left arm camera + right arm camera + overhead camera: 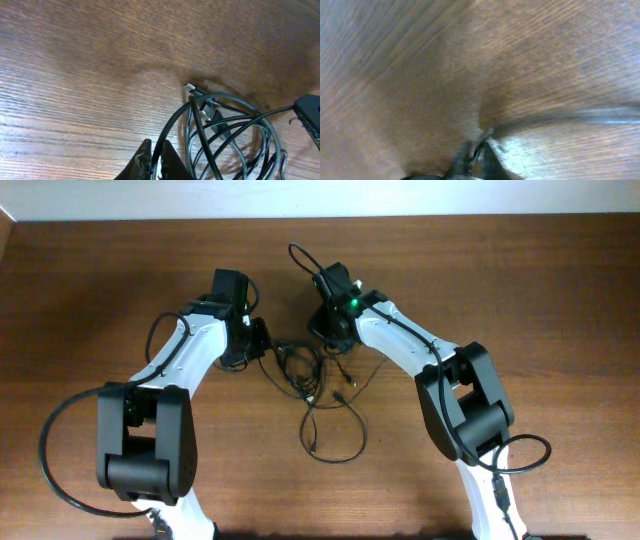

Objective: Untangle cables

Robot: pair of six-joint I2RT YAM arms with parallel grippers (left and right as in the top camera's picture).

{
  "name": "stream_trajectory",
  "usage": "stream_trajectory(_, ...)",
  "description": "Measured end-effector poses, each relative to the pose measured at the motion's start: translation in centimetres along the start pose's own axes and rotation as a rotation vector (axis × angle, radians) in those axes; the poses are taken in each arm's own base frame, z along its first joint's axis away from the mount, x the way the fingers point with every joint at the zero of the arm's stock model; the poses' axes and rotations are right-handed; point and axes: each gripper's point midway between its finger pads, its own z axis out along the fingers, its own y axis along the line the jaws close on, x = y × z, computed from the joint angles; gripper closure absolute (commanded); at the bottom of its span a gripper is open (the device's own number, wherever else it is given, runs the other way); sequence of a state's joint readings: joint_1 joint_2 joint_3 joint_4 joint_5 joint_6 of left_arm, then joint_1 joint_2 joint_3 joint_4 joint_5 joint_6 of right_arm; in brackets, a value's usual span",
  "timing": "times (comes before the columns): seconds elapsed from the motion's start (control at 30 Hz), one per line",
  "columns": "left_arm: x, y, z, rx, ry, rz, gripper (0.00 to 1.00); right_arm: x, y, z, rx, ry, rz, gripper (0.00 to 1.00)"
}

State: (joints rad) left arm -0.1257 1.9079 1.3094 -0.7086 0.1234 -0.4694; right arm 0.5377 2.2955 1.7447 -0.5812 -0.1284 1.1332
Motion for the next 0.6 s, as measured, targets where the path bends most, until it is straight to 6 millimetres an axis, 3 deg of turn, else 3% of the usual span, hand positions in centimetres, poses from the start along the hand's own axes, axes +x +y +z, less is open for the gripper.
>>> stream_trajectory(0.1,-0.1,-0.2,0.0,0.009,-0.003,0.001,0.92,-0.1,0.1,-0.5,-0.014,0.02,-0.144,0.96)
stream_trajectory(0.17,-0.1,-0.2,0.0,0.011,-0.004,0.001,0.92,-0.5,1.4,-3.0,-0.066,0.012,-0.239,0.96)
stream_trajectory(0.2,-0.1,-0.2,0.0,0.011,-0.005,0.001,0.92,-0.8,2.8,-5.4,-0.111,-0.014,-0.29,0.96)
stream_trajectory(0.23,-0.2,-0.2,0.0,0.011,-0.005,0.001,0.92,-1.1,5.3,-10.3,-0.197,-0.07,-0.369,0.96)
stream_trajectory(0.3,-0.2,-0.2,0.0,0.011,-0.005,0.001,0.92,-0.4,8.1,-18.1,-0.317,-0.151,-0.481,0.96)
stream_trajectory(0.43,-0.2,-0.3,0.0,0.013,-0.007,0.002,0.92,1.9,9.6,-29.4,-0.473,-0.253,-0.628,0.96)
stream_trajectory(0.5,-0.2,-0.3,0.0,0.015,-0.006,0.002,0.92,2.4,9.8,-32.1,-0.515,-0.29,-0.672,0.96)
stream_trajectory(0.53,-0.2,-0.3,0.0,0.015,-0.006,0.002,0.92,2.9,9.9,-35.0,-0.56,-0.338,-0.715,0.96)
stream_trajectory(0.6,-0.2,-0.3,0.0,0.015,-0.006,0.002,0.92,3.2,9.5,-38.4,-0.589,-0.407,-0.75,0.96)
